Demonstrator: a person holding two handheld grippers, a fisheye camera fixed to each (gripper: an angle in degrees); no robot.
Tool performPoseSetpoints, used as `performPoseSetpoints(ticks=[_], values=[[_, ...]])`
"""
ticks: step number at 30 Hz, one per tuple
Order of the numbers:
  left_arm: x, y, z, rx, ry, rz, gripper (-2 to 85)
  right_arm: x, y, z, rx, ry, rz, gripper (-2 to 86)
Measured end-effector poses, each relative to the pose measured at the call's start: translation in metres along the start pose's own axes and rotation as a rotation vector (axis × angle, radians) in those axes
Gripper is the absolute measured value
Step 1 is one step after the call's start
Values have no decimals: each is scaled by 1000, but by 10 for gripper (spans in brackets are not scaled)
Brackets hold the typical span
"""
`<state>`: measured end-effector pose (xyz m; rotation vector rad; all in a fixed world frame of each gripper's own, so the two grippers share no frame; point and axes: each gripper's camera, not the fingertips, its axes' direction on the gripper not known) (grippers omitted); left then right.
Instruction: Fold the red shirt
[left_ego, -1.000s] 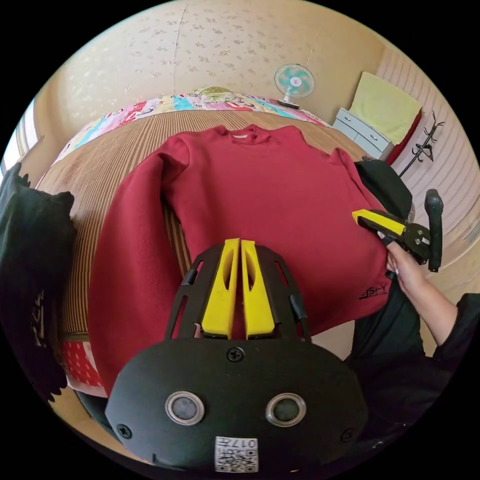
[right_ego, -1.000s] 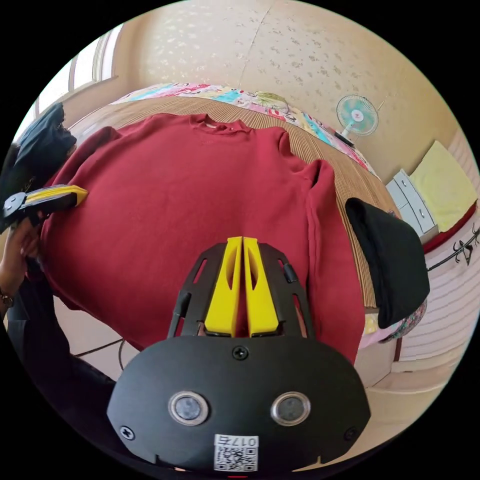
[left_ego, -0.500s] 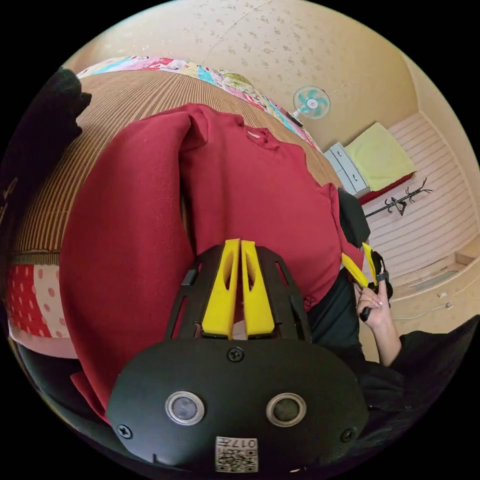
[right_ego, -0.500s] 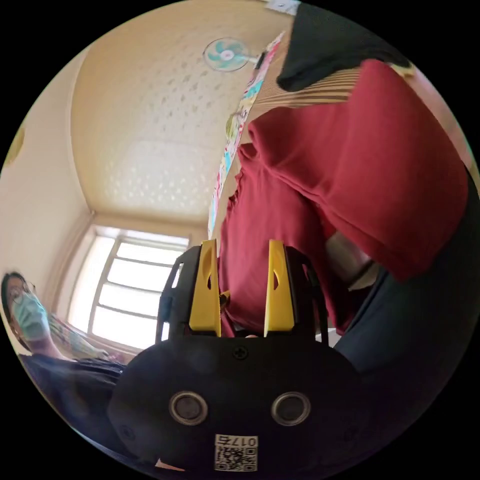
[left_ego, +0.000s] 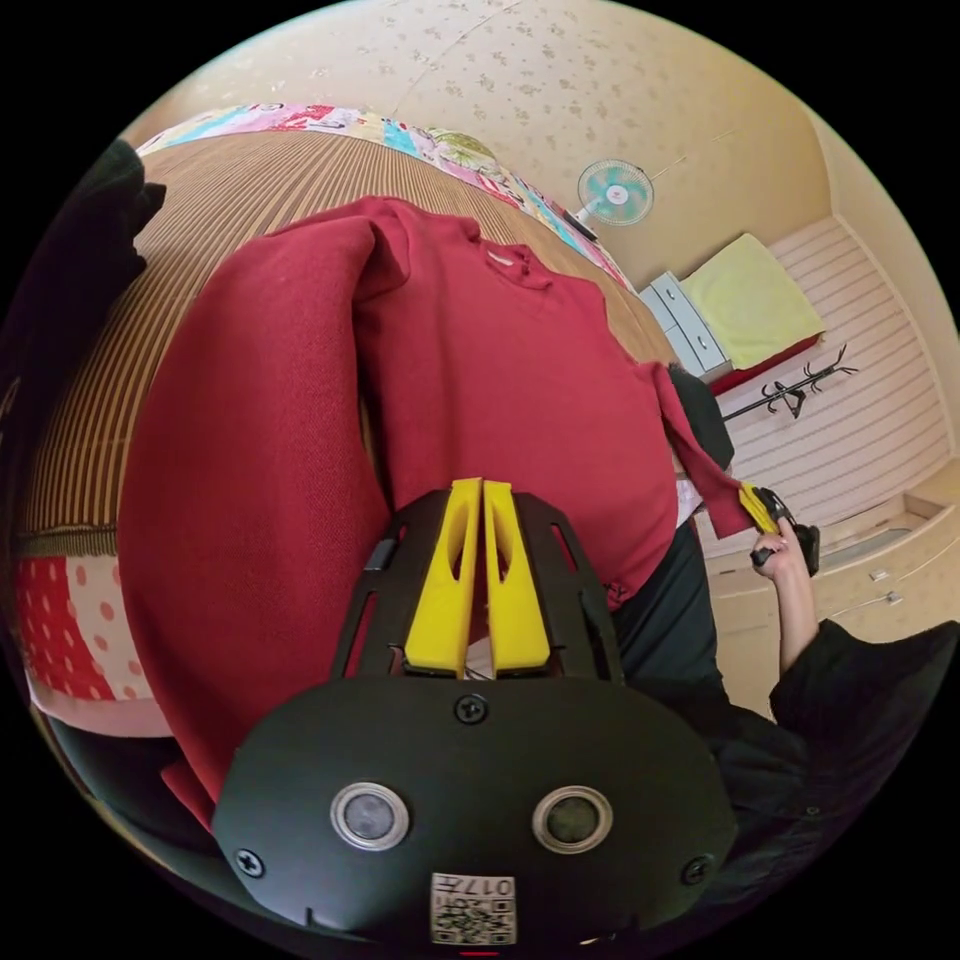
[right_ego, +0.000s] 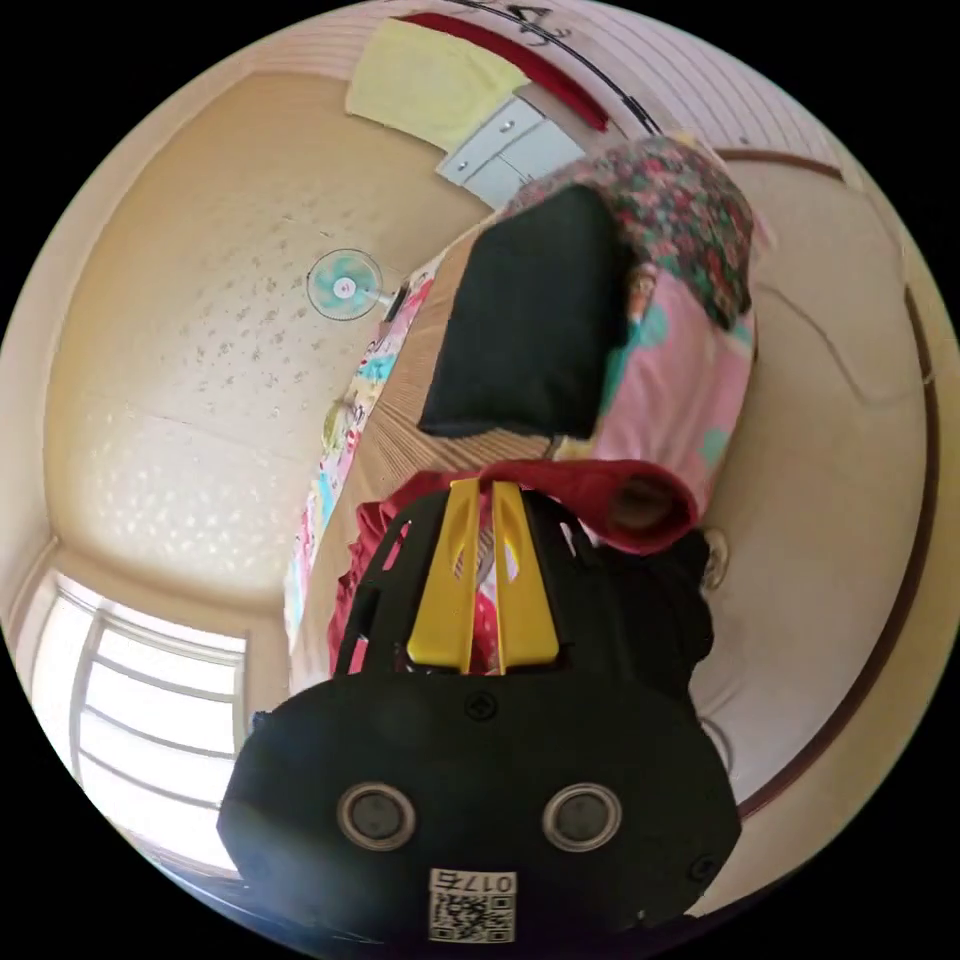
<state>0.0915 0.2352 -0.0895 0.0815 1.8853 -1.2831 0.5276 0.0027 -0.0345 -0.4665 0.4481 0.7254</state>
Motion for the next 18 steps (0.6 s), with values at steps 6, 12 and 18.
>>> performPoseSetpoints(ticks=[6, 12, 18], values=[[23, -5, 1, 5, 1, 6, -8, -195, -35, -23, 265, -65, -467, 22], [49, -9, 3, 23, -2, -6, -8, -370, 147, 108, 25, -385, -929, 22], [67, -26, -5, -56, 60, -64, -7, -342, 404, 354, -759, -179, -922, 20]])
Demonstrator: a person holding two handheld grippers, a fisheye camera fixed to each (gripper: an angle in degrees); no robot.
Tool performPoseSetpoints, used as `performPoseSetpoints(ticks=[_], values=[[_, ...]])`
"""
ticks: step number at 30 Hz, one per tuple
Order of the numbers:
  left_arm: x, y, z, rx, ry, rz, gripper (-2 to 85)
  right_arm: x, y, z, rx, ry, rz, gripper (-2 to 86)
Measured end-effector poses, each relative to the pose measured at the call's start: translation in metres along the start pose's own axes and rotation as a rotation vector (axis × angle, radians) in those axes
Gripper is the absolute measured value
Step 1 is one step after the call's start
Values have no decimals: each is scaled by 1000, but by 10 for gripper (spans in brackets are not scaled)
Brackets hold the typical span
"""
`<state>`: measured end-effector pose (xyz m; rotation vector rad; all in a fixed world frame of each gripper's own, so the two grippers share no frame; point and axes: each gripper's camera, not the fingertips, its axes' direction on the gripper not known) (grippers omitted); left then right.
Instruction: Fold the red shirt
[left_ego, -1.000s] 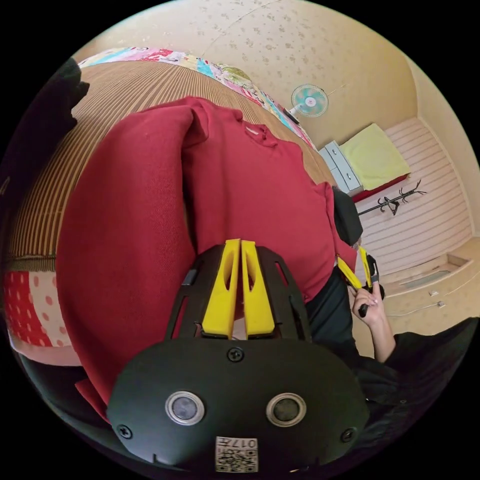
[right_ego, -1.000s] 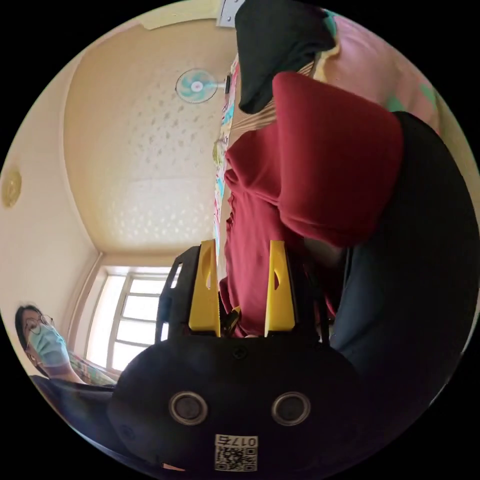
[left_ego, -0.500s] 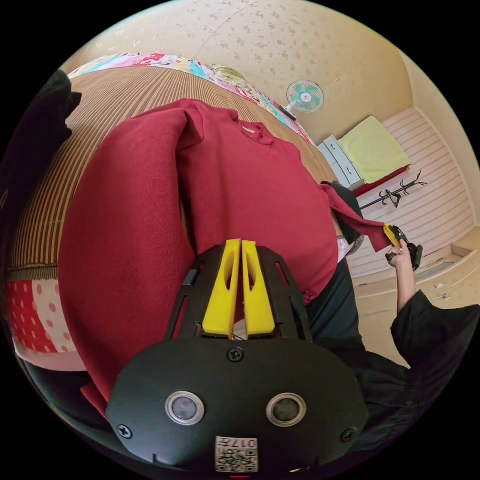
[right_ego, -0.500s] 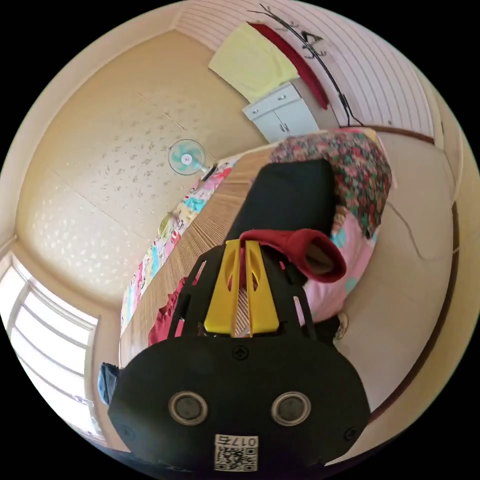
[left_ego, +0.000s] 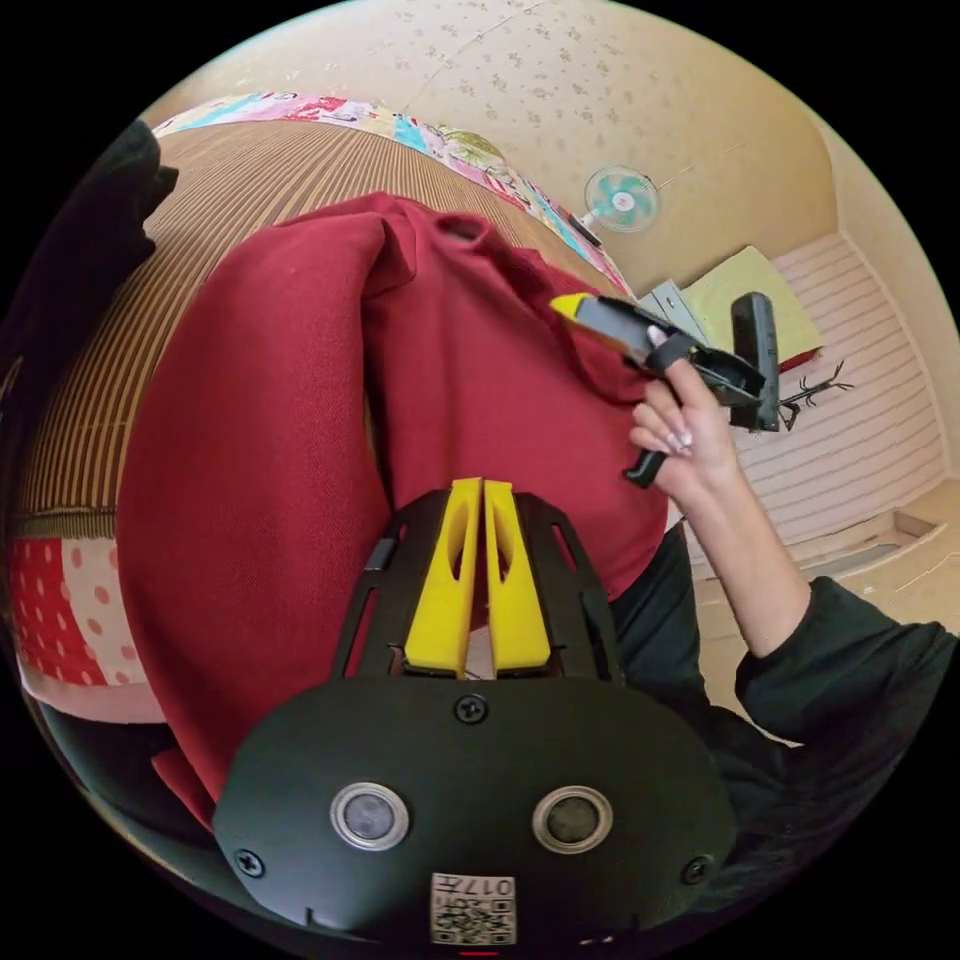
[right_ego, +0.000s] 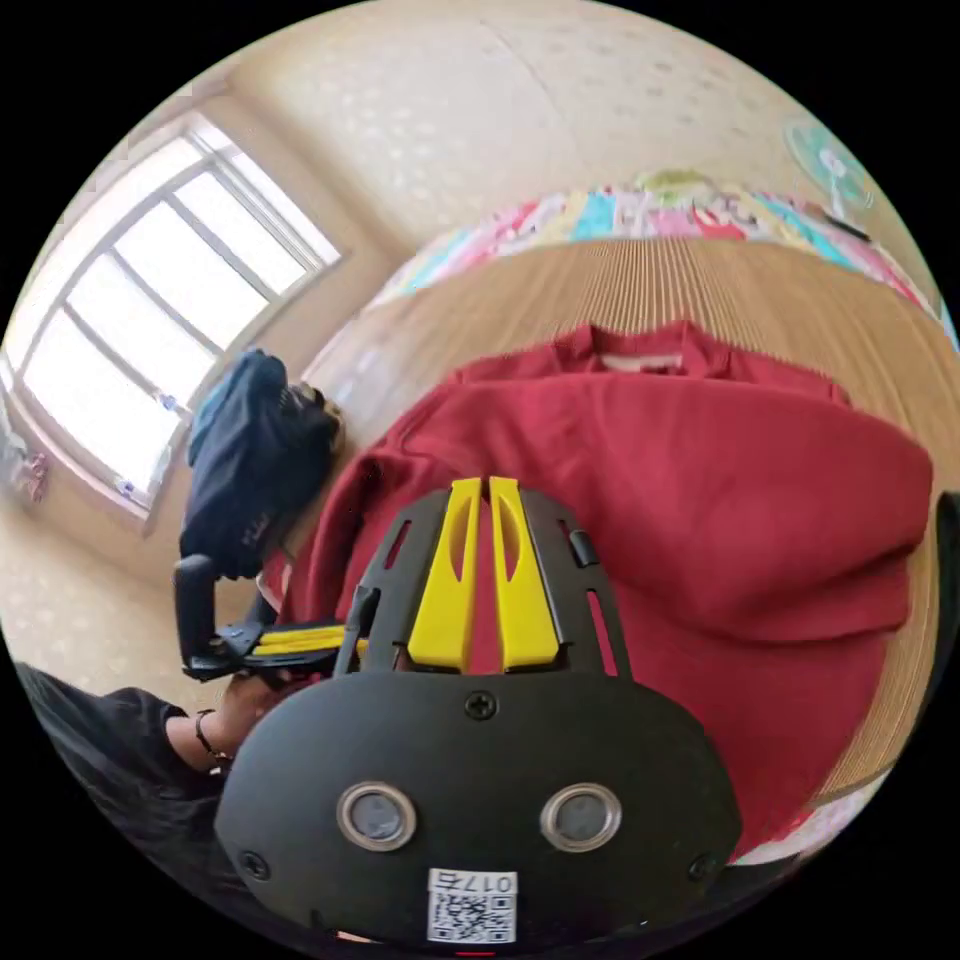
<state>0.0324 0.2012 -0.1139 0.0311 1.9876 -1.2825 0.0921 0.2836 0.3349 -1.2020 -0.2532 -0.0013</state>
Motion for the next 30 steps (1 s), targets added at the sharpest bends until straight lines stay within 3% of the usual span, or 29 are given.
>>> performPoseSetpoints(ticks=[3, 6, 8, 11, 13, 17, 19, 27, 30], values=[[5, -5, -32, -77, 48, 50, -6, -7, 46, 21, 111, -17, 29, 19], [3, 19, -102, 79, 23, 68, 6, 10, 65, 29, 80, -143, 43, 16], [-3, 35, -145, 139, -101, 42, 60, 18, 88, 25, 31, -170, 82, 12], [-12, 38, -158, 39, -307, 22, 94, -7, 137, 7, 103, -124, -16, 10], [-20, 34, -146, -79, -312, 27, 101, -23, 166, 6, 101, -139, -62, 9], [-29, 24, -102, -260, -80, -9, 102, -43, 222, 20, -18, -257, -47, 8], [-26, 19, -99, -311, -74, -21, 52, -51, 248, 15, -8, -321, -71, 9], [63, -31, -230, -110, 317, 118, 11, -102, 329, -31, -107, -369, -422, 39], [105, -64, -266, -85, 448, 170, 11, -150, 366, -59, -29, -304, -606, 68]])
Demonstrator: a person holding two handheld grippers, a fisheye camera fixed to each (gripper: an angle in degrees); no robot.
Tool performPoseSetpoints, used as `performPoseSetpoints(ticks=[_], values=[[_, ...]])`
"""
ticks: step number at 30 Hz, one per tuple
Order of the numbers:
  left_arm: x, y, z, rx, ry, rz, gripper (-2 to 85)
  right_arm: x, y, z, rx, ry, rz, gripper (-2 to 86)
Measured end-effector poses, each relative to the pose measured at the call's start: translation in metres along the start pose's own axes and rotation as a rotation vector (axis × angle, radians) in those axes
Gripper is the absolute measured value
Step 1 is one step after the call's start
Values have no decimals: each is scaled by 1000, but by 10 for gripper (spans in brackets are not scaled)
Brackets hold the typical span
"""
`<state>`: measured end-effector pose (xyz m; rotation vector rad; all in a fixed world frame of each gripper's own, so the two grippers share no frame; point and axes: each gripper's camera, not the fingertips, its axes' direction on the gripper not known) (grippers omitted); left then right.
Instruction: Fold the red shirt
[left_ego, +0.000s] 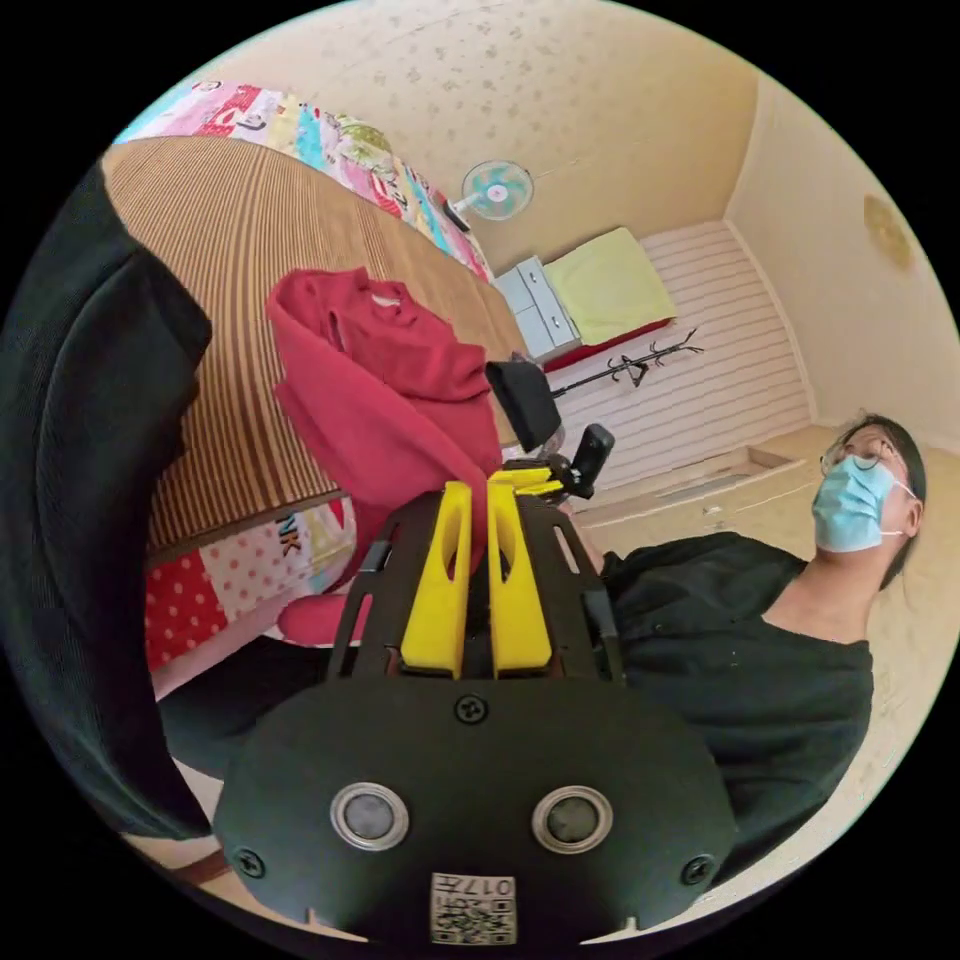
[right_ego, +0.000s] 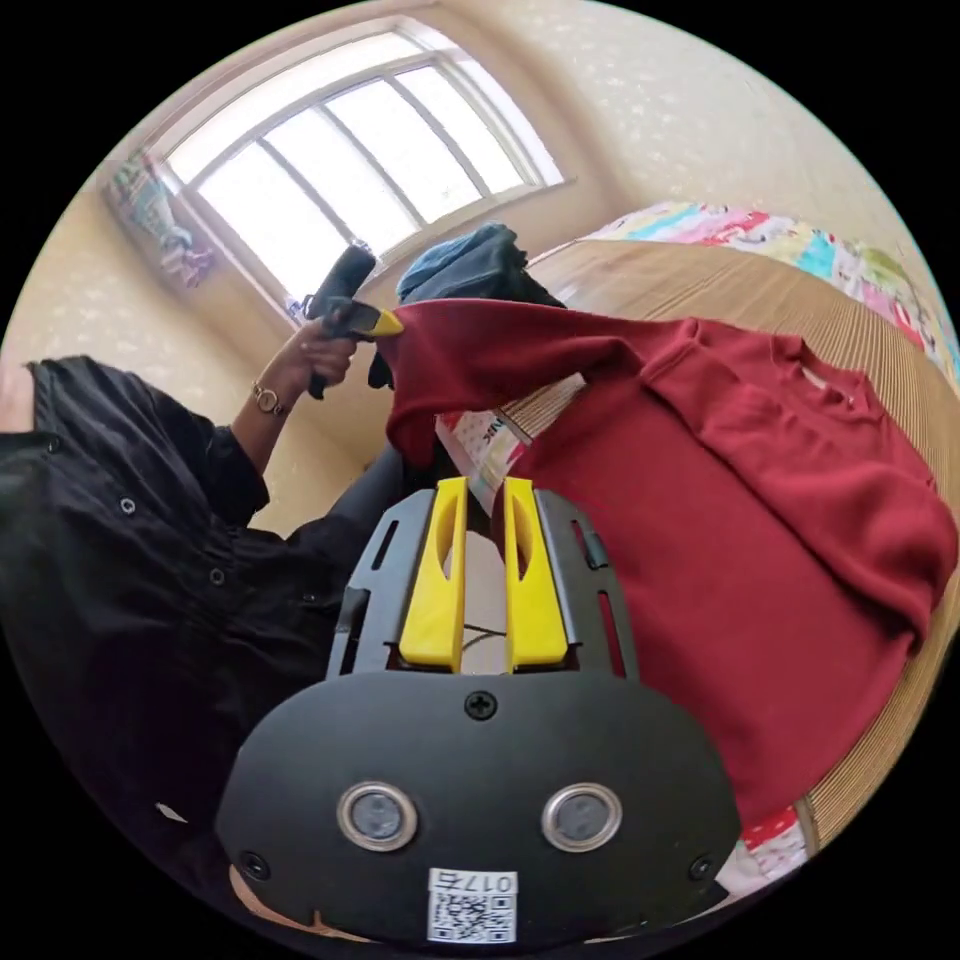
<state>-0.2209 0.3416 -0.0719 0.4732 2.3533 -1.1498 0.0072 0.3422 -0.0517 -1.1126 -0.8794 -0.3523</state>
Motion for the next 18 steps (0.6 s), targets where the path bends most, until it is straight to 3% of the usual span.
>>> performPoseSetpoints(ticks=[7, 11, 18], values=[[65, -75, -1, 6, 109, 64, 15, -110, 1, -13, 229, 295, -157, 129], [63, -92, -6, 36, 177, 21, 16, -154, -10, -2, 143, 574, -307, 145], [44, -98, -36, 139, 267, -54, 16, -228, -17, 29, 95, 827, -717, 137]])
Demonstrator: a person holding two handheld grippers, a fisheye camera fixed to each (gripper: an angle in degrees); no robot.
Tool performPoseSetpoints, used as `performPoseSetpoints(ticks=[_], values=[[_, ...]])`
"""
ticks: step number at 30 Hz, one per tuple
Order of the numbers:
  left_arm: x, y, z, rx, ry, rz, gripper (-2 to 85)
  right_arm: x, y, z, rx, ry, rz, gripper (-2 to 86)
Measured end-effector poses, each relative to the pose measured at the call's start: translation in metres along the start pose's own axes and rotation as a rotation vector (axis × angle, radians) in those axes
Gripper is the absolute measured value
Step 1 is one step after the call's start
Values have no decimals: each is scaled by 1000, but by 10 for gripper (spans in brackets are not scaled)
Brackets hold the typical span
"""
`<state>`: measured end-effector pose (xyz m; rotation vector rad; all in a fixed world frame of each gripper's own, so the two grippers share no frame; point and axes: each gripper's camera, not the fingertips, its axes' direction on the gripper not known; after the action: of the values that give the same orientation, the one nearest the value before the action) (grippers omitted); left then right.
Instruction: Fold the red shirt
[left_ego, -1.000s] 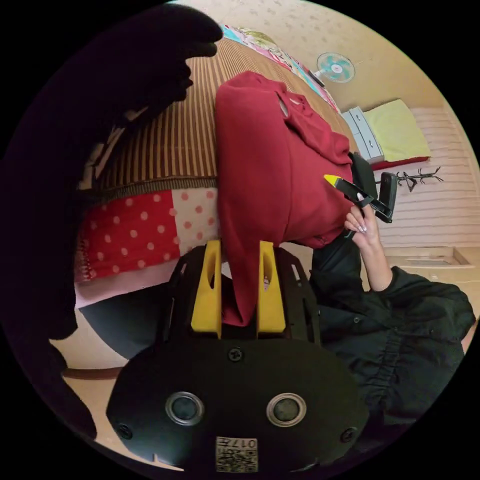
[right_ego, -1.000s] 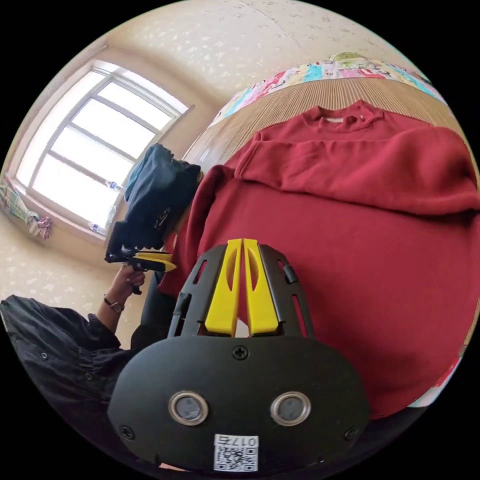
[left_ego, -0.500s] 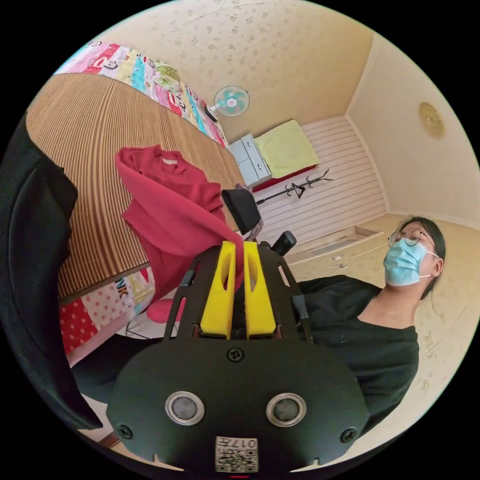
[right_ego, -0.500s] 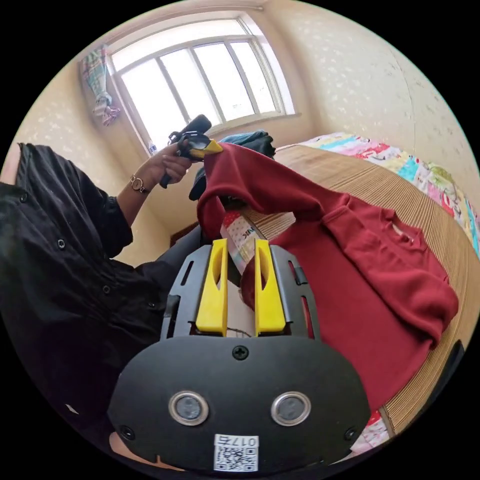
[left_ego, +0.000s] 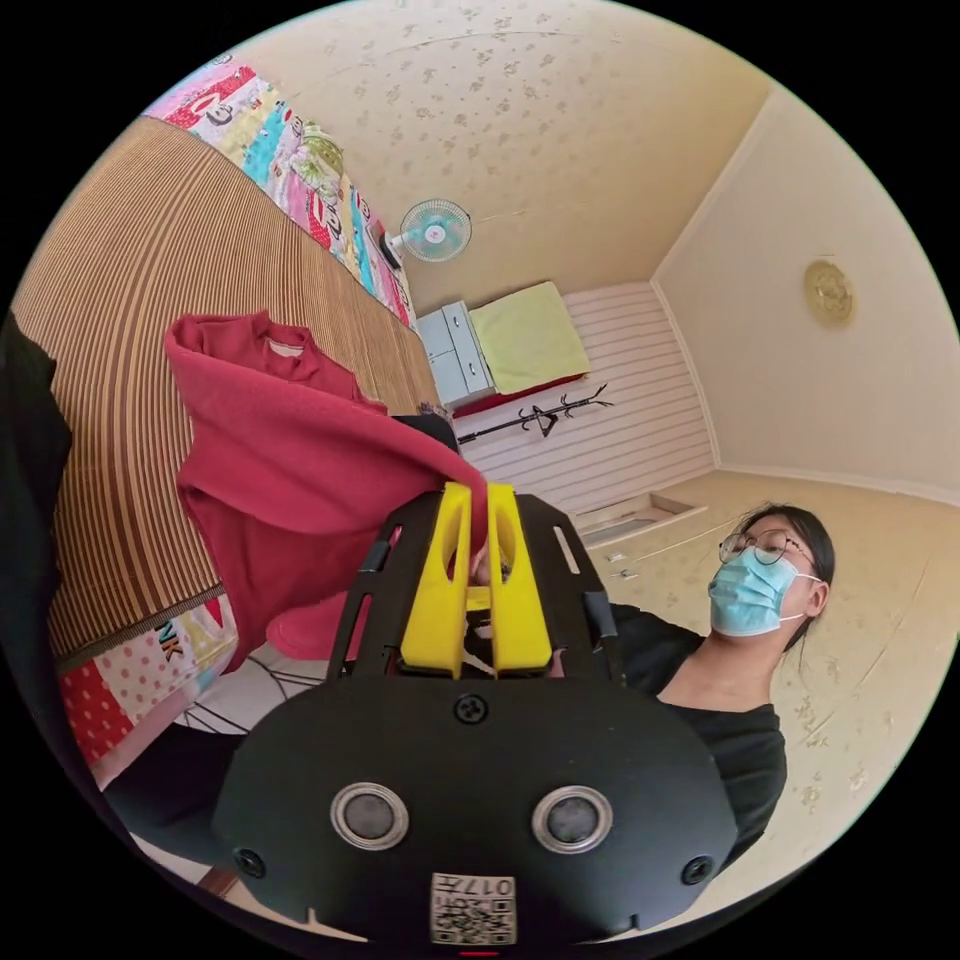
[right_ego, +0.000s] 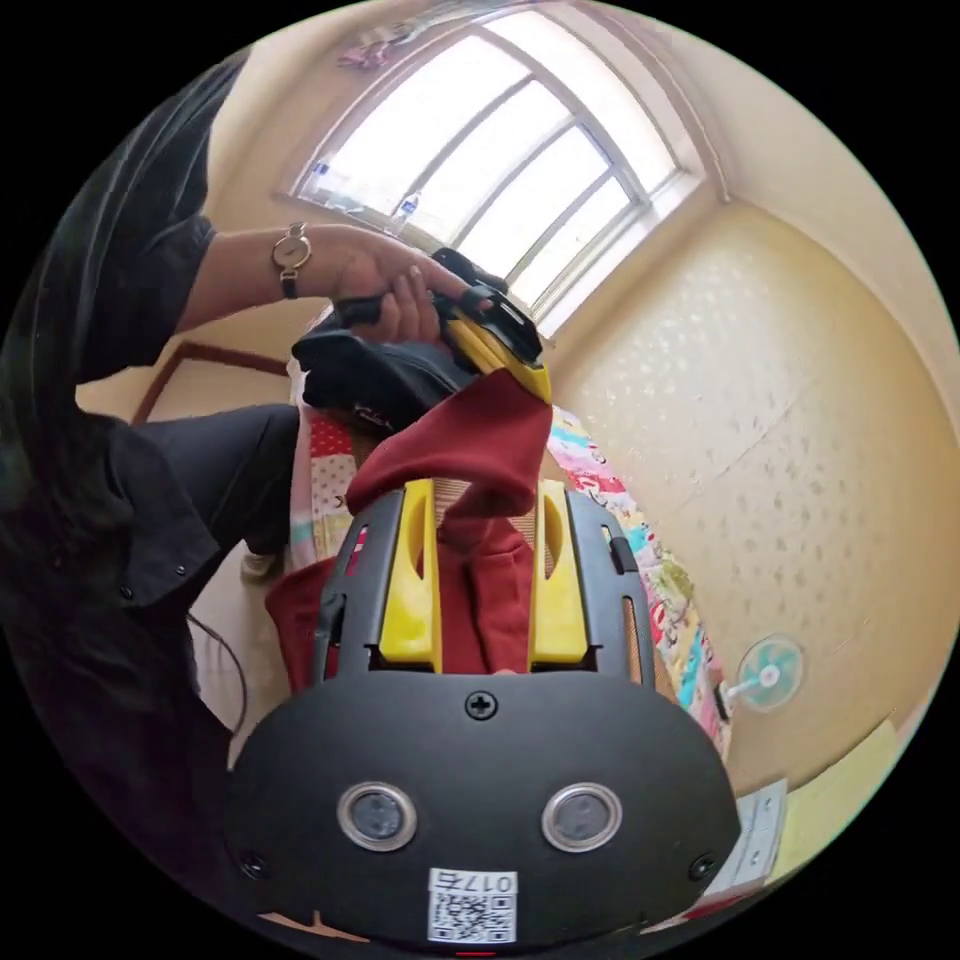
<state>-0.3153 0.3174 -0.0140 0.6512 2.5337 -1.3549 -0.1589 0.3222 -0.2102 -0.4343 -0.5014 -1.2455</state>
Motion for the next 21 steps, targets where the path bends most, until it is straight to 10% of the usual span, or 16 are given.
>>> performPoseSetpoints(ticks=[12, 21], values=[[-7, -19, -60, 58, 32, -1, 71, 79, -66, -12, 201, 98, -22, 36], [-11, 41, -187, 345, -163, 39, 111, 421, 201, 69, 360, -201, 1558, 29]])
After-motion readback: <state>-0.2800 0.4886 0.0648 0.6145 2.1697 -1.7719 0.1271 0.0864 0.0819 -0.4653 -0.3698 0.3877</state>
